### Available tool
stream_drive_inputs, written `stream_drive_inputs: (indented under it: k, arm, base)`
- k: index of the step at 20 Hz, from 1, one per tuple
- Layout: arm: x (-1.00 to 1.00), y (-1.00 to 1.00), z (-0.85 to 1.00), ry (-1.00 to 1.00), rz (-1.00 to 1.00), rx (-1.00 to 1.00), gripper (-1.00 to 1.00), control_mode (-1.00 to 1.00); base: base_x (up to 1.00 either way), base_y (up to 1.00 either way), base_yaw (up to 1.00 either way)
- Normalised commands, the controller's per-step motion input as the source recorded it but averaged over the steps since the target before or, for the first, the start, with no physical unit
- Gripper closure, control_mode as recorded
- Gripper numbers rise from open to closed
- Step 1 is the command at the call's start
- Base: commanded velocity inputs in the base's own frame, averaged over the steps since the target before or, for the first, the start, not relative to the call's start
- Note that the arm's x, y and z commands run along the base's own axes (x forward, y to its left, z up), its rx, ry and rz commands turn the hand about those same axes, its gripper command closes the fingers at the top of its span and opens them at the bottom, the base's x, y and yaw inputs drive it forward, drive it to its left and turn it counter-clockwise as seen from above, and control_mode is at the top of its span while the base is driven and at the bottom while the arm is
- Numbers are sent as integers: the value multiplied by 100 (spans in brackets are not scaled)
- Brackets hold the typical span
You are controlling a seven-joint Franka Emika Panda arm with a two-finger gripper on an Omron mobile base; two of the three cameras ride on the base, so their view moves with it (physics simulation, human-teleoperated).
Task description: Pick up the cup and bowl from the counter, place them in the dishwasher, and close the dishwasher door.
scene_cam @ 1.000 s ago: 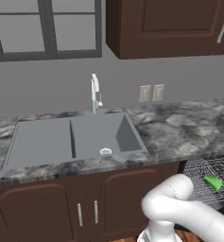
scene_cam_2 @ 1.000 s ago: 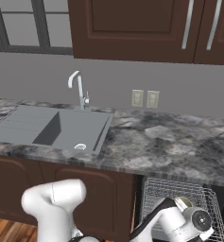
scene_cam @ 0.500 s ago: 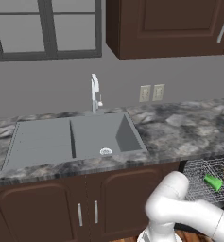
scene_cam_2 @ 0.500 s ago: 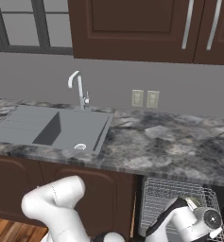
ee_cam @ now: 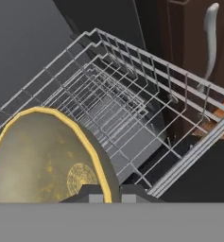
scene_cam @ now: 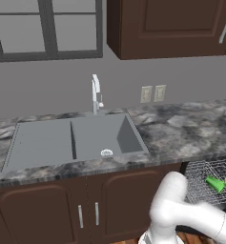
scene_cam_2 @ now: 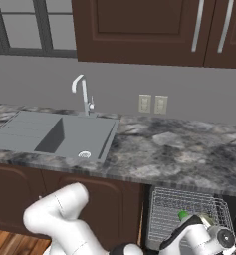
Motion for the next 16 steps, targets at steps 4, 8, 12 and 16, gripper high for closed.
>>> stream_drive_inputs:
  k: [4,8,12,16]
  arm:
    - [29,-36,-60,0,0,0,100,-100]
    - [29,-36,-61,0,0,0,100,-100]
    - [17,-29,-65,0,0,0,100,-100]
    - [1,-14,-68,0,0,0,-100,-100]
  base:
    - [0,0,0]
    - [0,0,0]
    - [0,0,0]
    - [0,0,0]
